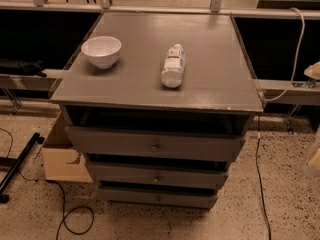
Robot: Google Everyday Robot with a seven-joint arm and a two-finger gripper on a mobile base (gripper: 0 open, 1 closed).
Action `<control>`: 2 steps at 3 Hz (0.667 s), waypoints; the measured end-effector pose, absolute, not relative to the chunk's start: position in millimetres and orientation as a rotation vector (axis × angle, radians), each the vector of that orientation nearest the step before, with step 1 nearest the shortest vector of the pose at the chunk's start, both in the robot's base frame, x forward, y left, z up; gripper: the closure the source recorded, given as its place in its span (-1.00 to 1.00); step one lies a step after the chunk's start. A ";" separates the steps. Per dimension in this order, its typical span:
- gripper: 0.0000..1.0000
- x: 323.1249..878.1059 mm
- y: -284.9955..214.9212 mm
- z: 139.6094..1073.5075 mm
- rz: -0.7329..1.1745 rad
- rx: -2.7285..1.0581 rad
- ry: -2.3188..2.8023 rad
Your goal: Open middle drawer
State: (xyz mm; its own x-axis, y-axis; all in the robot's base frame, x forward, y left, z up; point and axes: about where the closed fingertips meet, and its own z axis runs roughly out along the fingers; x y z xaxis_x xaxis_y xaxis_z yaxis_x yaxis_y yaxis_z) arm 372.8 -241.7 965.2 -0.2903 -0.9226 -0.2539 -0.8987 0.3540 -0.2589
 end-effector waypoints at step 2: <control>-1.00 372.6 -245.2 957.2 -0.055 -1.574 2.284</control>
Offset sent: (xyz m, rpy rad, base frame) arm -0.0024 -0.0105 -0.0208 0.0626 0.0457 -0.0435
